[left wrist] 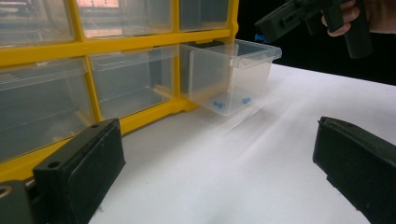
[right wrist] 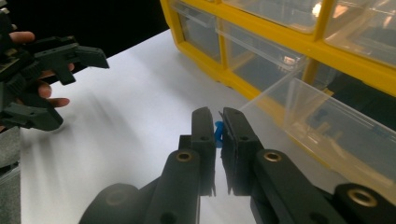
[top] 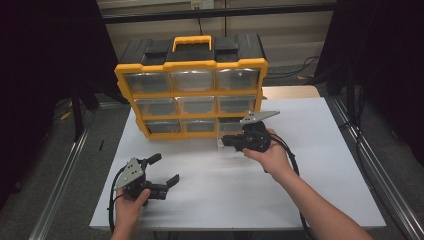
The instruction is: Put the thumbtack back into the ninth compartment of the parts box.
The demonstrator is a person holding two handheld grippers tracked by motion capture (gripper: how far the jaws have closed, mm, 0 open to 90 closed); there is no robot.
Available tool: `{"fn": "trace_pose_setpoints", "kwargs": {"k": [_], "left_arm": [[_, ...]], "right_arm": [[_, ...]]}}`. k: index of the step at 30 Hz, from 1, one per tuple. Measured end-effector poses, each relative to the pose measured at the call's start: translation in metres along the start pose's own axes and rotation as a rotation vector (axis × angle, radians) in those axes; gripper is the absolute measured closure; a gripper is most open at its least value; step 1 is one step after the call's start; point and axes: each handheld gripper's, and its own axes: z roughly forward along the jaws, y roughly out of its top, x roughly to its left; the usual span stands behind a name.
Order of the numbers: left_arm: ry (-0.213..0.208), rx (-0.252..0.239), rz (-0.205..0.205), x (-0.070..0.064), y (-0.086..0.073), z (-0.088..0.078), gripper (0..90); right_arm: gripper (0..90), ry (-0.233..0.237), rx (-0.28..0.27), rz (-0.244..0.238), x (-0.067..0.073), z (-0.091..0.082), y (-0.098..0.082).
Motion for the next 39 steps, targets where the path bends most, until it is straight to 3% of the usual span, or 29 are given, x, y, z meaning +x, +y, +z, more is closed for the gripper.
{"fn": "trace_pose_setpoints", "kwargs": {"k": [1, 2, 14, 15, 20, 21, 22, 26, 39], "left_arm": [[-0.008, -0.005, -0.001, 0.0, 0.0, 0.0, 2.0], [0.029, 0.01, 0.01, -0.001, 0.0, -0.001, 2.0], [0.03, 0.004, 0.0, -0.001, 0.0, 0.0, 2.0], [-0.008, -0.006, -0.001, 0.0, 0.0, 0.0, 2.0], [-0.007, -0.005, -0.012, 0.0, 0.0, 0.0, 2.0], [-0.007, 0.006, 0.01, 0.001, 0.0, -0.001, 2.0], [0.032, 0.007, 0.001, -0.001, 0.0, 0.0, 2.0], [0.02, 0.02, 0.022, 0.0, 0.0, -0.001, 2.0], [0.021, 0.015, 0.013, 0.0, 0.0, 0.0, 2.0]], "right_arm": [[84.6, 0.0, 0.0, -0.002, -0.001, 0.0, 0.0], [84.6, -0.007, 0.001, 0.003, -0.003, 0.0, 0.0], [84.6, -0.057, 0.007, 0.028, -0.018, 0.001, -0.001], [84.6, -0.061, 0.006, 0.03, -0.019, 0.001, -0.001], [84.7, -0.071, 0.003, 0.041, -0.023, 0.001, -0.001], [84.7, -0.071, 0.001, 0.041, -0.024, 0.001, -0.001], [84.7, -0.076, 0.002, 0.04, -0.025, 0.001, -0.001], [84.6, -0.085, 0.002, 0.041, -0.027, 0.001, -0.001], [84.3, -0.145, 0.019, 0.054, -0.038, 0.004, -0.004]]}}
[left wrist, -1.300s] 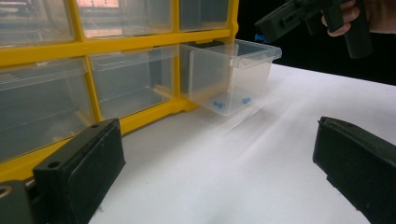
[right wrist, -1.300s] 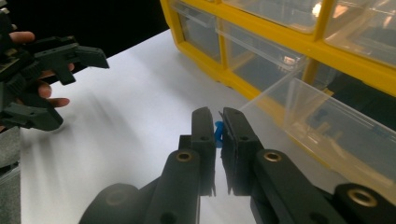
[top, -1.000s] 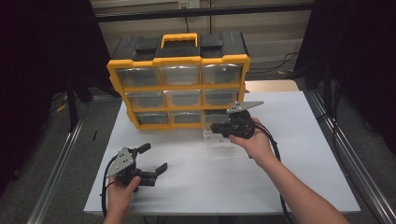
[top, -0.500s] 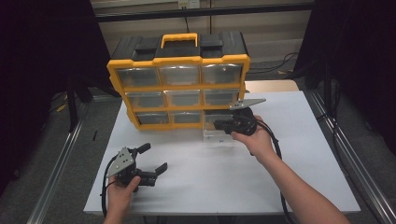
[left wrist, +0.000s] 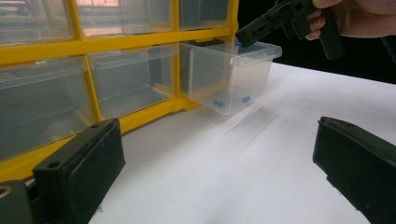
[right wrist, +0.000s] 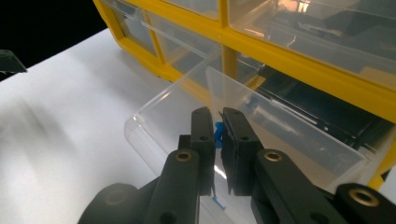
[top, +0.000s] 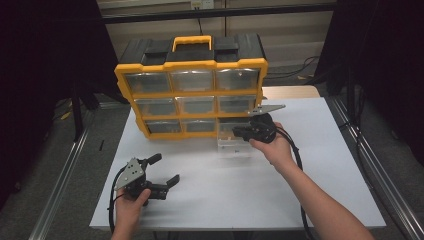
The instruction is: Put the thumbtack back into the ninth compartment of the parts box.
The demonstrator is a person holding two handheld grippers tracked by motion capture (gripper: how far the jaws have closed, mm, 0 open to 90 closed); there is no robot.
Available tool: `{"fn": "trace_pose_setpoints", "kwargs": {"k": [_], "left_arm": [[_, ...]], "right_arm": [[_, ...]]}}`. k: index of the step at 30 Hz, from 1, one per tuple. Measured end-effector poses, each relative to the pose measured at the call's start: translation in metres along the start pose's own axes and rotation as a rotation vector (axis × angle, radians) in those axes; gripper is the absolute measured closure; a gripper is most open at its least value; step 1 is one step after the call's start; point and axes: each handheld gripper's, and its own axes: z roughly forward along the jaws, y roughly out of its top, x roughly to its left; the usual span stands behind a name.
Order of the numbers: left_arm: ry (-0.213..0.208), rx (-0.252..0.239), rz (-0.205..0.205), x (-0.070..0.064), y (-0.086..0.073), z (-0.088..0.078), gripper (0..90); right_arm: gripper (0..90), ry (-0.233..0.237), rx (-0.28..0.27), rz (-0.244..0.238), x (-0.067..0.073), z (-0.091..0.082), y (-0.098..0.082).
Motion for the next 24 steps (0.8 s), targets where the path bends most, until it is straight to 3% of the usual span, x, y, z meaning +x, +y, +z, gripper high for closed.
{"fn": "trace_pose_setpoints", "kwargs": {"k": [9, 10, 12, 14, 15, 18, 19, 24], "left_arm": [[0.0, -0.001, -0.002, -0.0002, -0.0001, 0.0001, 2.0], [-0.036, -0.011, -0.003, 0.0014, -0.0005, 0.0007, 2.0], [-0.033, -0.026, -0.035, -0.0007, -0.001, 0.002, 2.0], [-0.033, -0.025, -0.034, -0.0006, -0.0009, 0.0018, 2.0], [-0.036, -0.007, 0.002, 0.0018, -0.0005, 0.0005, 2.0], [-0.034, -0.01, -0.004, 0.0015, -0.0006, 0.0006, 2.0], [0.0, 0.001, -0.001, -0.0001, -0.0001, -0.0001, 2.0], [0.002, 0.0, 0.0, -0.0004, 0.0001, -0.0001, 2.0]], "right_arm": [[83.3, -0.023, 0.003, 0.005, -0.0036, 0.0024, -0.0019], [81.9, -0.027, 0.002, 0.006, -0.0036, 0.0027, -0.0022], [77.9, -0.034, -0.002, 0.002, -0.0039, 0.0032, -0.0026], [74.3, -0.032, -0.003, 0.013, -0.0043, 0.0034, -0.0029], [74.2, -0.036, -0.004, 0.015, -0.0044, 0.0032, -0.0032], [76.1, -0.039, -0.01, 0.016, -0.0035, 0.0014, -0.0042], [77.2, -0.032, -0.013, 0.017, -0.0031, 0.0006, -0.0047], [78.0, -0.035, -0.034, 0.024, 0.0019, -0.0037, -0.0076]]}}
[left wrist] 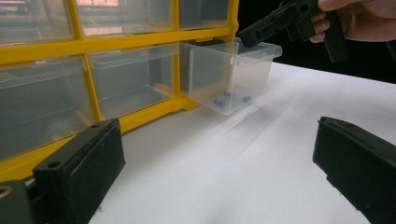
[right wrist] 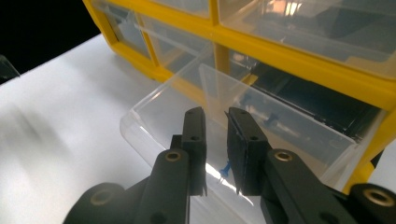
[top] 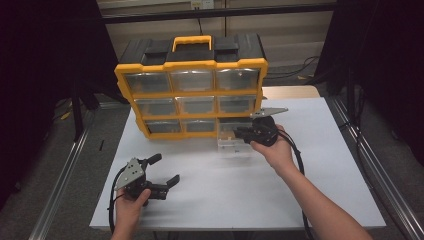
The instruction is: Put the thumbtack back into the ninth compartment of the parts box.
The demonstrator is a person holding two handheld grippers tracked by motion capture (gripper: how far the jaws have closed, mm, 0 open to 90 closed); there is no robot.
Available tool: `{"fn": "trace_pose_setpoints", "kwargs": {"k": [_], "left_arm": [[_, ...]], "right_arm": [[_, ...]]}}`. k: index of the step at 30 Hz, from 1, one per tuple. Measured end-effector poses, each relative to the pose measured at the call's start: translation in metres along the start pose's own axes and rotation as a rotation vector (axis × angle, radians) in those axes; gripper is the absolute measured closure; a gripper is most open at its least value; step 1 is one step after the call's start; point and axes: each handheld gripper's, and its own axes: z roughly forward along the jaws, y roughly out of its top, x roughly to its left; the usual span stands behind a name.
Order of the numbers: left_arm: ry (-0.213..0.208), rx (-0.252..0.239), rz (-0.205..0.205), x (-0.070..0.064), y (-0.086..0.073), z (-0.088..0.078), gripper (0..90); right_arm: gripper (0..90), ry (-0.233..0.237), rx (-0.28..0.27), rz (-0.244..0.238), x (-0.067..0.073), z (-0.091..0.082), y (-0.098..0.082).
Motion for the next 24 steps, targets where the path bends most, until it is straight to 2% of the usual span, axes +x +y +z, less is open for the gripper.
{"fn": "trace_pose_setpoints", "kwargs": {"k": [7, 12, 20, 21, 24], "left_arm": [[0.0, 0.001, -0.001, 0.0, 0.0, 0.0, 2.0], [0.0, 0.001, 0.0, 0.0, 0.0, 0.0, 2.0], [0.001, 0.001, 0.0, 0.0, 0.0, -0.001, 2.0], [0.006, -0.002, -0.01, -0.001, 0.0, 0.0, 2.0], [0.001, 0.001, 0.001, 0.0, 0.0, 0.0, 2.0]], "right_arm": [[79.5, 0.001, -0.019, 0.004, 0.006, -0.006, -0.004], [81.9, 0.02, -0.024, 0.015, 0.008, -0.008, -0.007], [85.5, 0.012, -0.034, 0.008, 0.014, -0.012, -0.011], [86.2, 0.016, -0.035, 0.01, 0.014, -0.013, -0.011], [87.7, 0.011, -0.033, 0.004, 0.016, -0.014, -0.013]]}}
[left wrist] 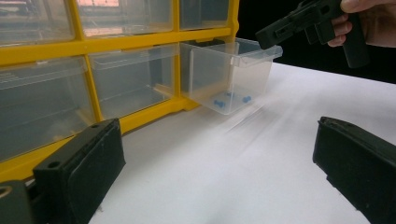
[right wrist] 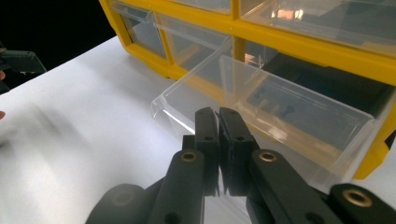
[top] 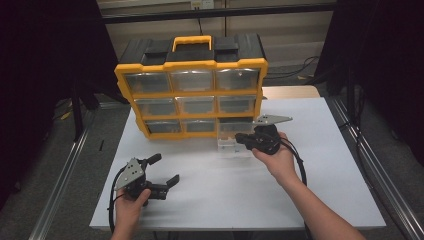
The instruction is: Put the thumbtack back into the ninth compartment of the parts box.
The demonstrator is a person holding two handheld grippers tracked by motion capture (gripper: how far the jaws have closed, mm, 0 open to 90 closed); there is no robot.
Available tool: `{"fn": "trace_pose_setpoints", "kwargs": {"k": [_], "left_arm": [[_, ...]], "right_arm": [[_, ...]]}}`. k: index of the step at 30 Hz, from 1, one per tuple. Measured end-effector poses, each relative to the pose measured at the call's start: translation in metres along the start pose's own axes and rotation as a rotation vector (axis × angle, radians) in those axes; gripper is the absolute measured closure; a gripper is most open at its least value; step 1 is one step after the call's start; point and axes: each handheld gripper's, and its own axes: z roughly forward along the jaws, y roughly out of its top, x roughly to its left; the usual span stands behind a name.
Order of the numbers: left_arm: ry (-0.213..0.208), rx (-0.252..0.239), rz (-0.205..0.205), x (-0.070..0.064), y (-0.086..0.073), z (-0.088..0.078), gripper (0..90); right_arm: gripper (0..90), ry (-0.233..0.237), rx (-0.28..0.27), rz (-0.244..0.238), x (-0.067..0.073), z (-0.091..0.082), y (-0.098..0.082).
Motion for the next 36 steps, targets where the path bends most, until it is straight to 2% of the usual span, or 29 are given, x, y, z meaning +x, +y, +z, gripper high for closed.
{"fn": "trace_pose_setpoints", "kwargs": {"k": [4, 6, 7, 8, 14, 16, 22, 23, 33, 34, 36], "left_arm": [[-0.001, -0.005, -0.005, 0.0, 0.0, 0.0, 2.0], [-0.029, -0.016, -0.014, 0.0, 0.0, 0.001, 2.0], [0.0, -0.007, -0.017, -0.001, 0.0, 0.0, 2.0], [-0.001, -0.001, 0.004, 0.0, 0.0, 0.0, 2.0], [0.001, -0.001, 0.0, 0.0, 0.0, 0.0, 2.0], [-0.035, -0.015, -0.004, 0.001, 0.0, 0.001, 2.0], [-0.029, -0.017, -0.015, 0.0, 0.0, 0.001, 2.0], [-0.001, -0.005, -0.004, 0.0, 0.0, 0.0, 2.0], [-0.003, 0.0, 0.008, 0.0, 0.0, 0.001, 2.0], [-0.037, -0.016, -0.005, 0.002, 0.0, 0.002, 2.0], [-0.038, -0.019, -0.005, 0.002, 0.0, 0.002, 2.0]], "right_arm": [[89.1, -0.008, -0.005, 0.007, 0.002, -0.002, -0.002], [89.6, -0.017, -0.013, 0.009, 0.003, -0.004, -0.003], [89.8, -0.015, -0.016, 0.009, 0.003, -0.004, -0.004], [90.0, -0.013, -0.018, 0.013, 0.004, -0.005, -0.004], [90.0, -0.015, -0.03, 0.015, 0.006, -0.006, -0.007], [90.0, -0.016, -0.034, 0.015, 0.006, -0.006, -0.008], [90.0, -0.025, -0.046, 0.023, 0.007, -0.007, -0.013], [90.0, -0.023, -0.045, 0.024, 0.007, -0.007, -0.014], [90.0, -0.032, -0.047, 0.012, 0.009, -0.005, -0.018], [90.0, -0.034, -0.045, 0.012, 0.009, -0.005, -0.019], [90.0, -0.04, -0.04, 0.01, 0.009, -0.005, -0.019]]}}
